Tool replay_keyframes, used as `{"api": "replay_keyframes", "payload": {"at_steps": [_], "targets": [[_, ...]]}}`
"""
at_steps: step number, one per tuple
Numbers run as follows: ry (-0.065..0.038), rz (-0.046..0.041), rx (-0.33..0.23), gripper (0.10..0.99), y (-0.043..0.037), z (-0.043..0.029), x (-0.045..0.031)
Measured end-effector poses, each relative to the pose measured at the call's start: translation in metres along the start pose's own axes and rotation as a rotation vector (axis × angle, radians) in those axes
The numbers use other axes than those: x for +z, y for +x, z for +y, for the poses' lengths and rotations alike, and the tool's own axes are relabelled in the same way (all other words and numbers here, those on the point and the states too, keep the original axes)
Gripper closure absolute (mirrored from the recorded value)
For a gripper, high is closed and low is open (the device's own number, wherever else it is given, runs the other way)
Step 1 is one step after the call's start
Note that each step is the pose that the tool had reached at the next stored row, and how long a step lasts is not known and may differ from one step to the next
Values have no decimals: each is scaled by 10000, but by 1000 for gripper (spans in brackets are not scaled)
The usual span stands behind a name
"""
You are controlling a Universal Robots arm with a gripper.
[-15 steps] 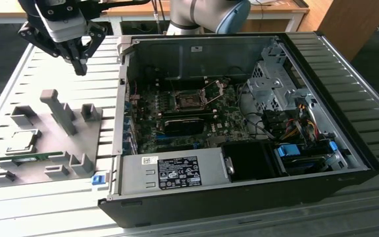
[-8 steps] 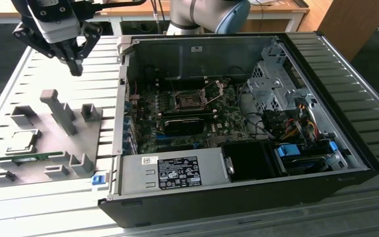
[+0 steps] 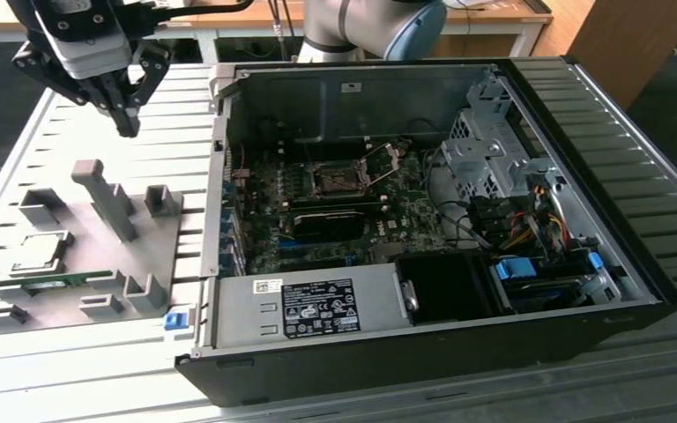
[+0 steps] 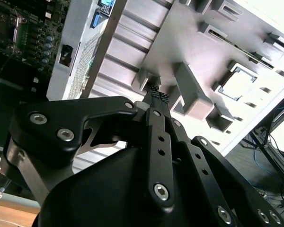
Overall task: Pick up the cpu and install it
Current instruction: 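Reach for the cpu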
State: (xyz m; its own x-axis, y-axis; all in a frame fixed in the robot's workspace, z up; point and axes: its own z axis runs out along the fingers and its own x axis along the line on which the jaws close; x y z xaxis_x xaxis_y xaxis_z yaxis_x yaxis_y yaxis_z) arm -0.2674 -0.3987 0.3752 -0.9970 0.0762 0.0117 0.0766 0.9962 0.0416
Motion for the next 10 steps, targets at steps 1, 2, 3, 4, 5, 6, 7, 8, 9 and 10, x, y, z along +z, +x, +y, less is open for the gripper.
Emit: {"api": "replay_keyframes", "payload": {"at_steps": [1,2,3,4,5,6,7,8,9,10], "targets": [[0,2,0,980,9,-1,2],[1,5,1,980,17,-1,3],[0,6,0,980,24,-2,5],[1,9,1,980,32,-3,5],[1,11,1,980,41,-3,7],[2,13,1,980,49,-4,8],[1,15,1,980,56,-5,10],[2,18,1,980,63,-5,11],[2,20,1,980,70,-6,12],[2,21,1,980,77,-6,14]]}}
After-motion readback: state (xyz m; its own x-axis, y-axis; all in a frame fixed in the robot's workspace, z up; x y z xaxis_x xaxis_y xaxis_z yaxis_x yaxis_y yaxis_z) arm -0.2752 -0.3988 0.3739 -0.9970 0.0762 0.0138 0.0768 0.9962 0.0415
